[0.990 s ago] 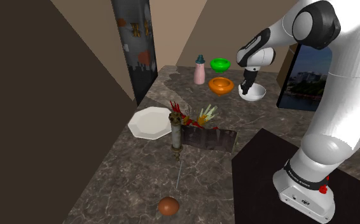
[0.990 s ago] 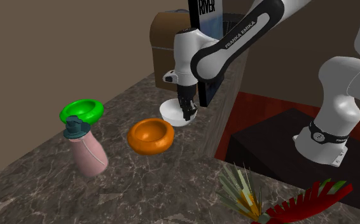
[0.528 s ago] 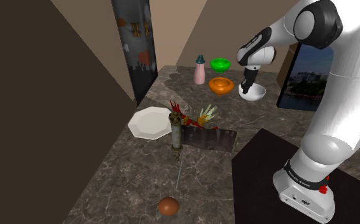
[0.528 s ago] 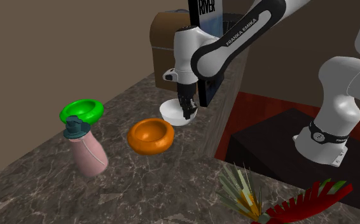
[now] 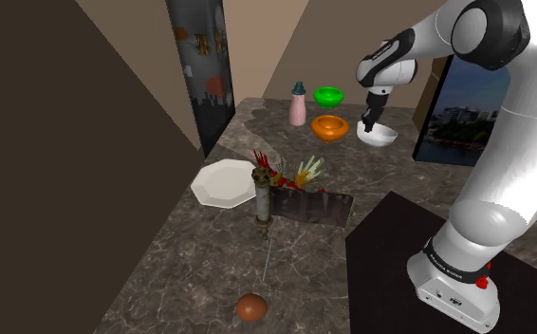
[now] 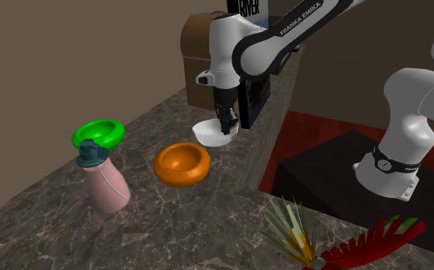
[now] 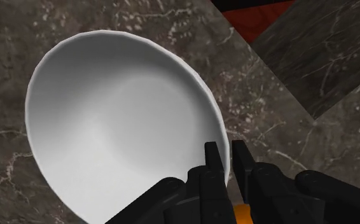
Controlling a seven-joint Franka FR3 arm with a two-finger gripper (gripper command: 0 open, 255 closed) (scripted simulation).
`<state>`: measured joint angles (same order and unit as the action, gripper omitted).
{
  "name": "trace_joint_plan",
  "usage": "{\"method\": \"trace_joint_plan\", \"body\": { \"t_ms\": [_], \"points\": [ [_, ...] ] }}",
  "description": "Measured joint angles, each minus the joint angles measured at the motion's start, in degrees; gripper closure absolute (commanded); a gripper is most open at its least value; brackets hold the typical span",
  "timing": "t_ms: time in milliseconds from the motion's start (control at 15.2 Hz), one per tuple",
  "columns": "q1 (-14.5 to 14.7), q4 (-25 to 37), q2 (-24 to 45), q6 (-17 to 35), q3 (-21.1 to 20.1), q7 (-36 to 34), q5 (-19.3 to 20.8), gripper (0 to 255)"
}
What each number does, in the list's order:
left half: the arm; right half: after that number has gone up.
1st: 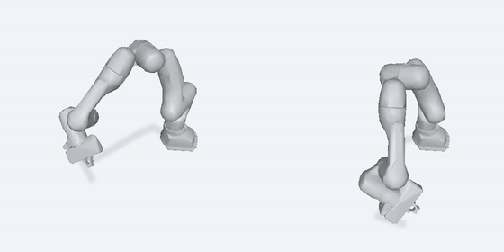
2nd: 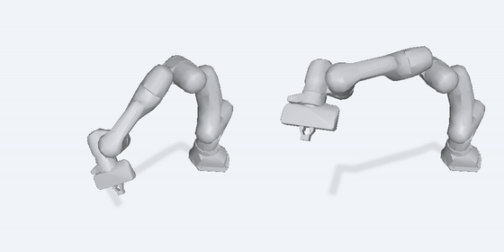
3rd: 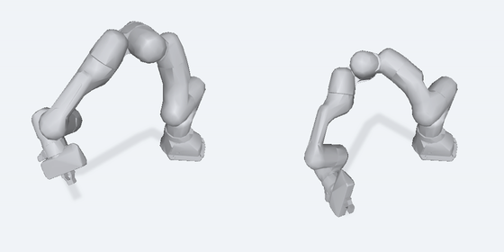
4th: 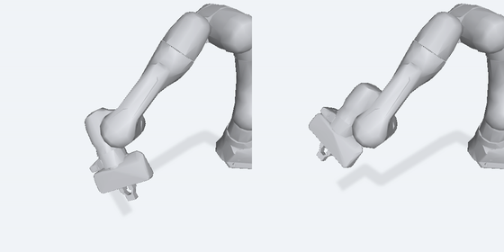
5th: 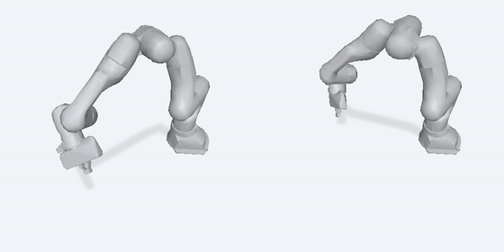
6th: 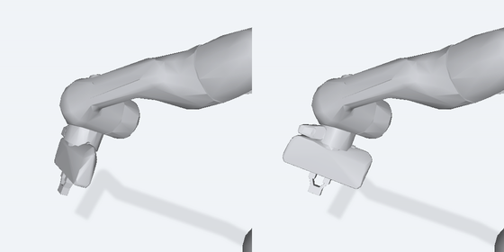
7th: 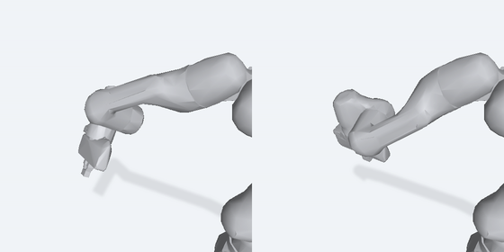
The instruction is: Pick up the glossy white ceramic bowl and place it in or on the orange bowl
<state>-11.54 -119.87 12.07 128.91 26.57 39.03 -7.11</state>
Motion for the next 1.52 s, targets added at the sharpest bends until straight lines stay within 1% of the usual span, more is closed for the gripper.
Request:
{"method": "trace_joint_plan", "body": {
  "t_ms": [594, 1518],
  "points": [
    [0.7, 2.6, -4.1, -6.2, 0.5, -2.0, 2.6, 255],
    [1.2, 8.9, -8.2, -16.1, 0.8, -3.7, 5.0, 255]
  ]
}}
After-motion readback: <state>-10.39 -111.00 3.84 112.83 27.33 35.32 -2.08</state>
